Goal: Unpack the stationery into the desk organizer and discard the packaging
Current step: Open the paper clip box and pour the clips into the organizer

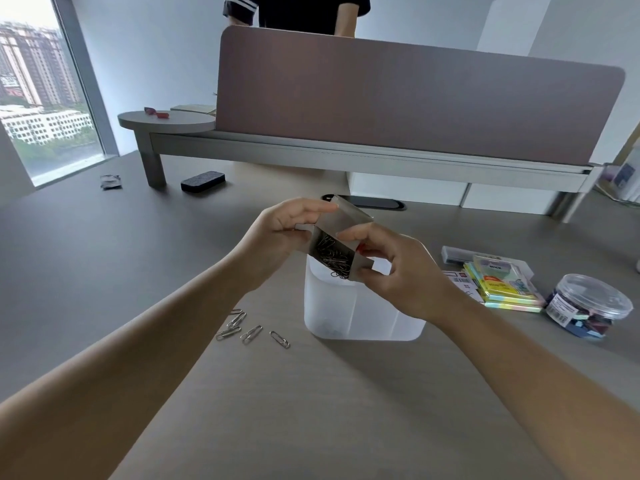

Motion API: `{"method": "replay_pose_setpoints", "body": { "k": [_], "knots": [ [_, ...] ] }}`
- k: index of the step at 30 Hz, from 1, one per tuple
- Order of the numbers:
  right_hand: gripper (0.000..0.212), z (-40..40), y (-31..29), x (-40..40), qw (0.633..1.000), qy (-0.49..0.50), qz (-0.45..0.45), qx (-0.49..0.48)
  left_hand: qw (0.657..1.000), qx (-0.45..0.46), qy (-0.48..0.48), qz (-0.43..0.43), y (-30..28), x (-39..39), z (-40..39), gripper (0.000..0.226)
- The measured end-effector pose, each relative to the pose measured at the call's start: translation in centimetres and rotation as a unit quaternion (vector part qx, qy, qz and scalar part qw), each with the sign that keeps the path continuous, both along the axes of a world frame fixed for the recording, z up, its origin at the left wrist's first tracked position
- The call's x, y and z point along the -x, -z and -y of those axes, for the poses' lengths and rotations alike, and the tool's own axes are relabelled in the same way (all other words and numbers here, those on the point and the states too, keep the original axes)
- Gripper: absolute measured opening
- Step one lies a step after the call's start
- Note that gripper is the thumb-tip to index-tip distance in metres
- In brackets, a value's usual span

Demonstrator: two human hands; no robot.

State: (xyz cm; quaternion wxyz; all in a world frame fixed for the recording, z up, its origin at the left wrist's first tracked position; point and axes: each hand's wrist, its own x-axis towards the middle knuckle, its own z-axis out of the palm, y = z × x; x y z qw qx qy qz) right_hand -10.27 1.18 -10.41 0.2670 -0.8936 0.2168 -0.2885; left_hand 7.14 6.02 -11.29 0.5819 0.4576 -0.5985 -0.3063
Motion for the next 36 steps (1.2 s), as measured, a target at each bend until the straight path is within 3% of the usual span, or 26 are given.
{"method": "replay_pose_setpoints", "body": {
  "k": [23,33,36],
  "knots": [
    [0.038,-0.35,0.17,0.02,0.999,-0.012,0.028,-0.011,1.000,0.025,-0.017,0.001,0.29,-0.05,-0.02,0.049],
    [0.054,-0.47,-0.29,-0.15,0.999,0.010,0.037,-0.003,0.999,0.035,-0.019,-0.003,-0.32,0.27,-0.53,0.050],
    [0.045,-0.61,-0.18,-0.24,0.999,0.005,0.036,0.013,0.999,0.038,-0.023,-0.007,-0.45,0.21,-0.81,0.049]
  ]
}}
